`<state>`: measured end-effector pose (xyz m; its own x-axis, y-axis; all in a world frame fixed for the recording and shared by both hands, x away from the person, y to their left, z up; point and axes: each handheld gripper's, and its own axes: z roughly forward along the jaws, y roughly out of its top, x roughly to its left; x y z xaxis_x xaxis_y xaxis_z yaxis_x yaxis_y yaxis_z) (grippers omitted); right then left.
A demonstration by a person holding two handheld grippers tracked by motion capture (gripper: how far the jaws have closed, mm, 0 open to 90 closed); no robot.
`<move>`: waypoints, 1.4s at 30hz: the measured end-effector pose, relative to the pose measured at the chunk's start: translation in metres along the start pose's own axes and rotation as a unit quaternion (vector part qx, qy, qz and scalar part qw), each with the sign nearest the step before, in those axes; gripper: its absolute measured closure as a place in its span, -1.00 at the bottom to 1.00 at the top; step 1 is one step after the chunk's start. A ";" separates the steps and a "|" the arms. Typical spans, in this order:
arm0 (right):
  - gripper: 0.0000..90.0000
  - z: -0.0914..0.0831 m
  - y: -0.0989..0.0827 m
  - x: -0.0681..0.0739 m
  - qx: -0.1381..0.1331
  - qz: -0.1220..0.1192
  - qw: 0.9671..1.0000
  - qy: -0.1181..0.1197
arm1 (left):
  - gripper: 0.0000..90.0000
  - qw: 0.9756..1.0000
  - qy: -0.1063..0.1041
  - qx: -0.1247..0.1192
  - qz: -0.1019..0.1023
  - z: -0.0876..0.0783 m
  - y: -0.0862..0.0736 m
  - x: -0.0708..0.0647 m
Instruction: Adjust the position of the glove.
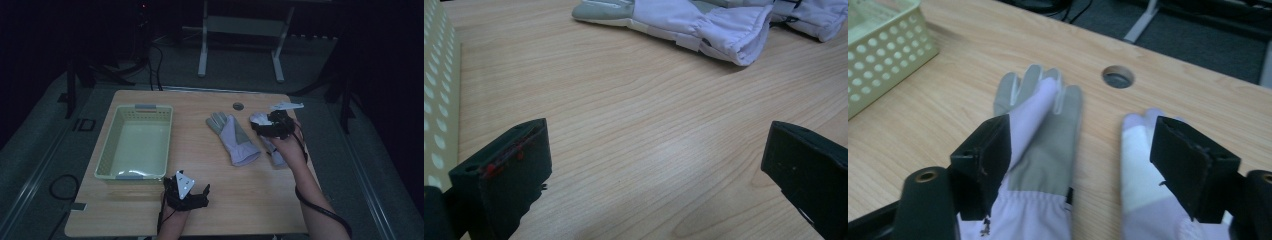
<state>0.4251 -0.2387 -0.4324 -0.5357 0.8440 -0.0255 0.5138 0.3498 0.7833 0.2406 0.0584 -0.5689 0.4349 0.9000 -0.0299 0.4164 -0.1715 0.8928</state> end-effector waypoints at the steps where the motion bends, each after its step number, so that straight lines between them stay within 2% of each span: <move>1: -0.40 0.010 -0.001 0.004 0.006 -0.003 1.000 0.007 | -1.00 1.000 0.000 0.000 0.000 0.000 0.000 0.000; 6: -0.36 0.020 -0.002 0.007 0.013 -0.005 1.000 0.012 | -1.00 1.000 -0.001 0.000 0.001 0.000 0.000 0.000; 7: -0.35 0.033 -0.004 0.010 0.023 -0.004 0.999 0.022 | -1.00 1.000 -0.001 0.000 0.001 0.000 0.000 0.000; 8: -0.34 0.037 -0.004 0.011 0.026 -0.002 0.999 0.021 | -1.00 1.000 -0.001 0.000 0.001 0.000 0.000 0.000; 11: -0.31 0.041 -0.005 0.012 0.031 -0.005 0.999 0.023 | -1.00 1.000 -0.002 0.001 0.002 0.000 0.000 0.000; 12: -0.23 0.052 -0.008 0.014 0.043 -0.011 0.999 0.025 | -1.00 1.000 -0.002 0.000 0.002 0.000 0.000 0.000; 14: -0.08 0.058 -0.010 0.014 0.054 -0.021 0.998 0.020 | -1.00 1.000 -0.003 0.000 0.002 0.000 0.000 0.000; 17: -0.07 0.063 -0.011 0.014 0.062 -0.022 0.998 0.025 | -1.00 1.000 -0.004 0.001 0.003 0.000 0.000 0.000; 18: 0.02 0.074 -0.015 0.015 0.077 -0.027 0.996 0.031 | -1.00 1.000 -0.004 0.001 0.003 0.000 0.000 0.000; 28: 0.15 0.103 -0.028 0.013 0.110 -0.027 0.993 0.034 | -1.00 1.000 -0.004 0.000 0.002 0.000 0.000 0.000; 29: 0.17 0.109 -0.032 0.013 0.122 -0.028 0.992 0.034 | -1.00 1.000 -0.004 0.000 0.002 0.000 0.000 0.000; 30: 0.17 0.109 -0.032 0.013 0.122 -0.028 0.992 0.034 | -1.00 1.000 -0.004 0.000 0.002 0.000 0.000 0.000; 31: 0.20 0.116 -0.038 0.013 0.135 -0.028 0.990 0.037 | -1.00 1.000 -0.004 0.000 0.002 0.000 0.000 0.000; 36: 0.26 0.118 -0.043 0.012 0.128 -0.029 0.990 0.045 | -1.00 1.000 -0.003 0.000 0.002 0.000 0.000 0.000; 39: 0.45 0.118 -0.044 0.013 0.126 -0.035 0.990 0.046 | -1.00 1.000 -0.003 -0.001 0.003 0.000 0.000 0.000; 42: 0.73 0.117 -0.044 0.014 0.124 -0.023 0.991 0.042 | -1.00 1.000 -0.003 0.001 0.002 0.001 0.000 0.000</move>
<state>0.4734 -0.1947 -0.5400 -0.6111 0.7916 0.0026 0.6310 0.4851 0.6054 0.2410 0.0580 -0.5691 0.4411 0.8970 -0.0291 0.4158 -0.1755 0.8923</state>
